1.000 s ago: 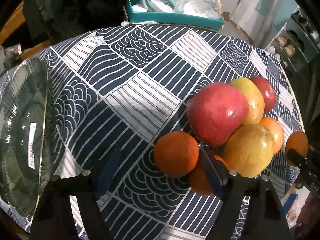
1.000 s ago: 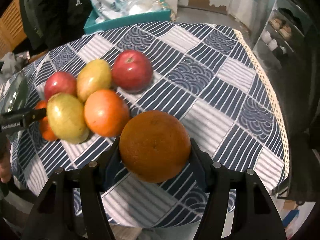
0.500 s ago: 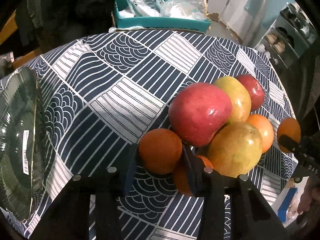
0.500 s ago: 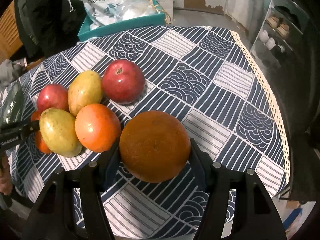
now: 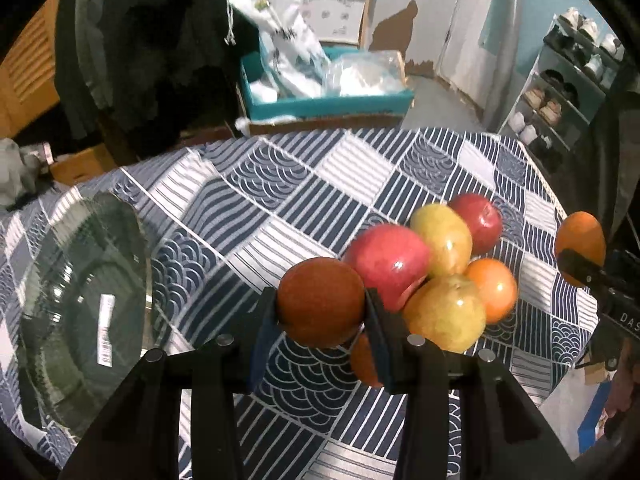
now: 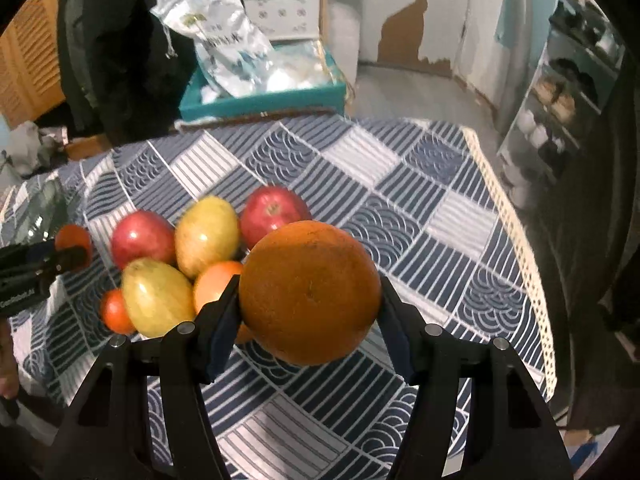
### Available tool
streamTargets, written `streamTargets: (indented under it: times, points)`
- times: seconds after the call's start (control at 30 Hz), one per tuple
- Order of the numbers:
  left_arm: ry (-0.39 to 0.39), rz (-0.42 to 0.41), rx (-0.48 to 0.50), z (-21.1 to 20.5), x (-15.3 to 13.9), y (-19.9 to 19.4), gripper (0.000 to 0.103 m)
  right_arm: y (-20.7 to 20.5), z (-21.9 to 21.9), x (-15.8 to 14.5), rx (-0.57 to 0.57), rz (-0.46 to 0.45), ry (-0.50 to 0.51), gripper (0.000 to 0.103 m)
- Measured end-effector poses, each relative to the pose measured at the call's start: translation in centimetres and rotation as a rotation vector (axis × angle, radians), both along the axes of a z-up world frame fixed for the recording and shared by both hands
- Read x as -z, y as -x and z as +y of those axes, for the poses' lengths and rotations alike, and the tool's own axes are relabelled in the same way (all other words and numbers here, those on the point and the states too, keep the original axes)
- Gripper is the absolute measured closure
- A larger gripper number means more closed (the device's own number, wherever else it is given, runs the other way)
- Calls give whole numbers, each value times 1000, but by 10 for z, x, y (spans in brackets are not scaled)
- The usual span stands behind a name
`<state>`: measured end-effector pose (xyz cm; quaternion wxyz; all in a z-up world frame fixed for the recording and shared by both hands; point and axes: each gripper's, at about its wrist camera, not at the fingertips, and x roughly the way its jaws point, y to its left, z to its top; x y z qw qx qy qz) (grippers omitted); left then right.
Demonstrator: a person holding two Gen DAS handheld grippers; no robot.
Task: Organize fruits
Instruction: 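Grasp the small tangerine with the left tool while the right tool grasps the large orange, then carry the tangerine in the left tool over the glass bowl while the right tool carries the orange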
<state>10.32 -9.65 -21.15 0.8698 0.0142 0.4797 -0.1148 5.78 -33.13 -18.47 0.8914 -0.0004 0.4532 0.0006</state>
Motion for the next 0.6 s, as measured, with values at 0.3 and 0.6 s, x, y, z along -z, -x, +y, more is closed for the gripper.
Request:
streamTargets:
  times: [0.3, 0.6]
  points:
    - [-9, -118, -9, 9, -42, 18, 60, 6, 13, -32, -24, -89, 9, 39]
    - [-5, -217, -7, 15, -80, 36, 60, 12, 32, -65, -53, -168, 0, 39]
